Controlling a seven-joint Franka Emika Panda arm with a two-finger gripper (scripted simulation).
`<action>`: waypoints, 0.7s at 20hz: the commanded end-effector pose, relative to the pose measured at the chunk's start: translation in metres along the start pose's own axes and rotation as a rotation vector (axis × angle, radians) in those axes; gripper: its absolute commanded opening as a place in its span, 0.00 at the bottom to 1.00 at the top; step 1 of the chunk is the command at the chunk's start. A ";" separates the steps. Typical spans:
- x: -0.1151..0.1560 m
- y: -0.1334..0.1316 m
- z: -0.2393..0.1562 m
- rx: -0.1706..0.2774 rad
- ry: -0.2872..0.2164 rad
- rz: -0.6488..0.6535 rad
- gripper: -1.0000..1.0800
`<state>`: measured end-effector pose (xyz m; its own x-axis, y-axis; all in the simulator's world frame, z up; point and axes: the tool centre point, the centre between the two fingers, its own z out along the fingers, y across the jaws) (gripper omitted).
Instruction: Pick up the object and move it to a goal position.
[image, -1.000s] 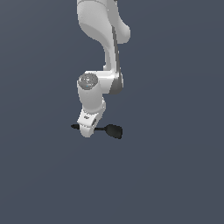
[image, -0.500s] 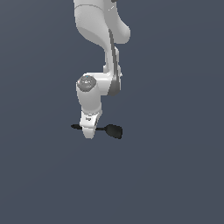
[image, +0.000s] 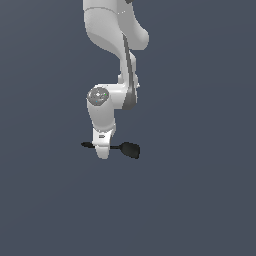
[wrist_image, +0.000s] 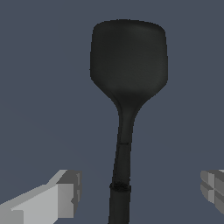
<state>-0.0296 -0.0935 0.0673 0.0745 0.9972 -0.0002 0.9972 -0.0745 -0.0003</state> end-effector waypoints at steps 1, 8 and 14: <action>0.000 0.000 0.000 0.000 0.000 0.000 0.96; 0.000 -0.001 0.016 0.000 0.000 -0.002 0.96; 0.000 -0.001 0.044 0.000 0.000 -0.005 0.96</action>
<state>-0.0309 -0.0930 0.0296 0.0704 0.9975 0.0000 0.9975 -0.0704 -0.0010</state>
